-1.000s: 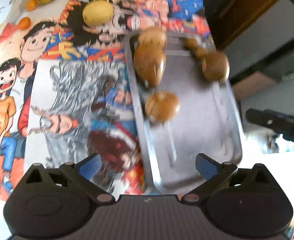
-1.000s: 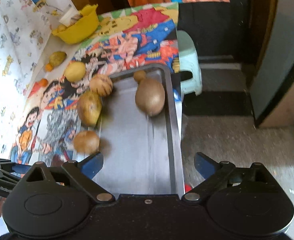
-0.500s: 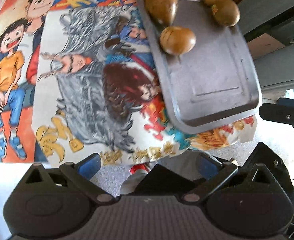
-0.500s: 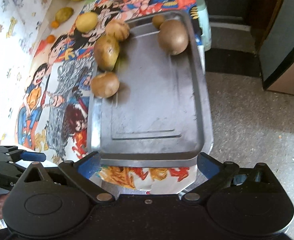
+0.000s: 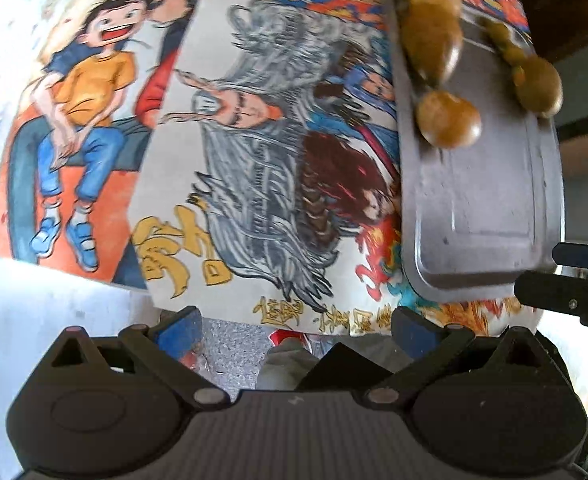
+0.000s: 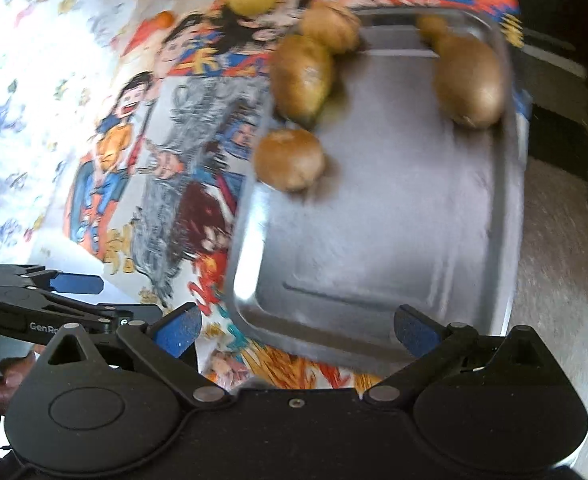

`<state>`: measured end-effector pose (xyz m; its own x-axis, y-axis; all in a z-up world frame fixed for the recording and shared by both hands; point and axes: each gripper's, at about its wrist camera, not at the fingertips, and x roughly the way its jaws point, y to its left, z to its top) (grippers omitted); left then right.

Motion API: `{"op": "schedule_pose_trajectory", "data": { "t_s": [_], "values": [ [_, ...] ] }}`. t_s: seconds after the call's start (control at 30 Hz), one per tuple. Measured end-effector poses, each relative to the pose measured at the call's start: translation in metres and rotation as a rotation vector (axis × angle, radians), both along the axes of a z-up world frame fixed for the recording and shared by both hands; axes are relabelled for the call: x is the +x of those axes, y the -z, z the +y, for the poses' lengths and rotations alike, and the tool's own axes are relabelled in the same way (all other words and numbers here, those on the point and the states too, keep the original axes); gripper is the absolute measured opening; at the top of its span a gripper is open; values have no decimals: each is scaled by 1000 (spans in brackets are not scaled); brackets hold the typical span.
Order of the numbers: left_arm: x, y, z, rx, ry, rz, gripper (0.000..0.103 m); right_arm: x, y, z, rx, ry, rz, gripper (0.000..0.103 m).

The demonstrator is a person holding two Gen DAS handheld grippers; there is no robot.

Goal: Organize fruits
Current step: 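Withdraw both tools from the tray, then move both tools toward the orange and the yellow fruit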

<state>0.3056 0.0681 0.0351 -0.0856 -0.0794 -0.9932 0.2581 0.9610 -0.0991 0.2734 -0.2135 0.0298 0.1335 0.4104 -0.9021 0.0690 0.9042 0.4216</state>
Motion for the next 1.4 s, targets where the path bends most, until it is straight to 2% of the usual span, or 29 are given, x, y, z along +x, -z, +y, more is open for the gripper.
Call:
{"op": "schedule_pose_trajectory", "data": {
  "t_s": [0.23,0.57,0.7,0.93,1.23,1.4],
  "values": [
    [10,-15,15,32,-133,-25,102,34,-11,6,1,-139,-85,102],
    [30,-26,22,78,-263,-134,102,68,-36,18,-4,-205,-280,102],
    [52,-25,21,84,-255,-196,102,77,-41,25,-30,-189,-342,102],
    [99,-26,15,67,-207,-297,102,87,-43,31,-64,-99,-364,102],
    [137,-21,12,47,-145,-341,102,94,-41,43,-108,-37,-361,102],
    [149,-20,15,37,-134,-365,102,104,-44,51,-182,-84,-406,102]
  ]
}}
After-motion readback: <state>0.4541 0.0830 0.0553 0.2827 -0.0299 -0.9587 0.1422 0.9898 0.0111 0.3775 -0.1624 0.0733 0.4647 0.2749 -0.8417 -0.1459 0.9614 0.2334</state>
